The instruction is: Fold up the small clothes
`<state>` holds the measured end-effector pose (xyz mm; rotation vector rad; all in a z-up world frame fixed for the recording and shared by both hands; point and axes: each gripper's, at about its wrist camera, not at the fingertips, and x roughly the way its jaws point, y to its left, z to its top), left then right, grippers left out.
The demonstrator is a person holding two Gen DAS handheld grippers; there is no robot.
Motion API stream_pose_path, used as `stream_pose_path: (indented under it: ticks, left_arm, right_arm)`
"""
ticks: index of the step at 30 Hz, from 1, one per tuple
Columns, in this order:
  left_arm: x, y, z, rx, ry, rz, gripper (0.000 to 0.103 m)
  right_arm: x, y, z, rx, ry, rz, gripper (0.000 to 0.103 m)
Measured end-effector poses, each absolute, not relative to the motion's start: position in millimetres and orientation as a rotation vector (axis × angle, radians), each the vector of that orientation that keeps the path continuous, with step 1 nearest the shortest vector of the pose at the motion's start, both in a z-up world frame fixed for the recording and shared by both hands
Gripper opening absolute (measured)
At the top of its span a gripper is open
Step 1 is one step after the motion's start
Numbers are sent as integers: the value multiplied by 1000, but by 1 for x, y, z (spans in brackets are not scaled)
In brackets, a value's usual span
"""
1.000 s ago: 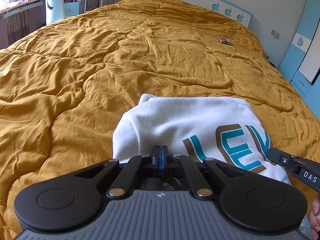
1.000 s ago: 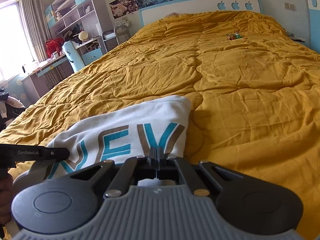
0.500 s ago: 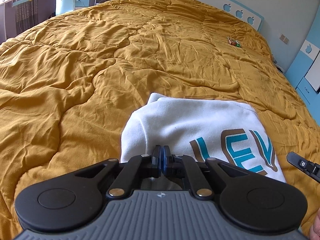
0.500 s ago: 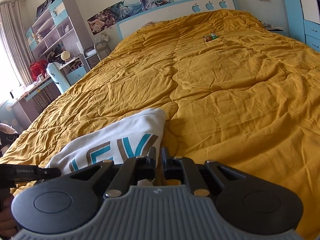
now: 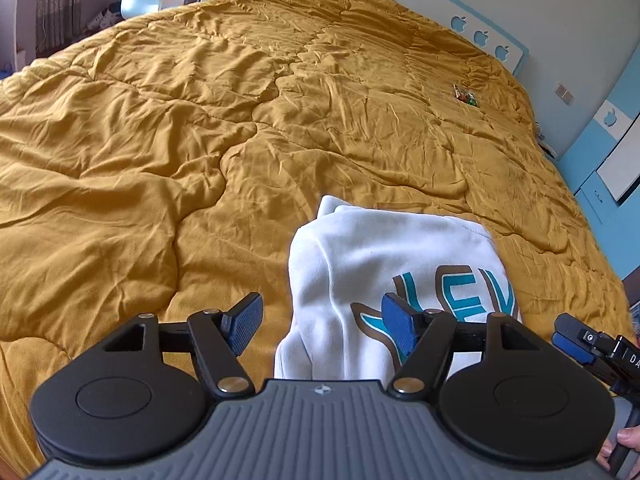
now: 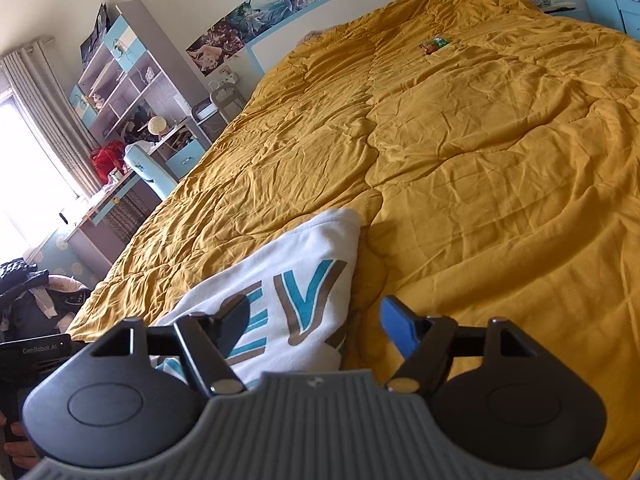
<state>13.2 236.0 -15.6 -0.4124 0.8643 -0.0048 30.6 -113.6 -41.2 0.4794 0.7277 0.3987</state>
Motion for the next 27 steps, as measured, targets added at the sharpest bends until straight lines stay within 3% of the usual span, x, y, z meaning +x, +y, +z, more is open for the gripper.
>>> stream_pose_path:
  ticks: [1,13,19,27]
  left_arm:
    - [15,244,-19,-453,884,-50,80]
    - [40,290,-68,-666,1061,-273,82]
    - [65,297,-102,-927,1111,-455,82]
    - [89,281,-120,-968,1201,-531,81]
  right_arm:
    - [35,-115,-45,510,769,436,82]
    - [78,-147,-100,859,1122,677,82]
    - [106,-157,-140,1167,1248,772,82]
    - [125,-114,-138,1024,1375,831,83]
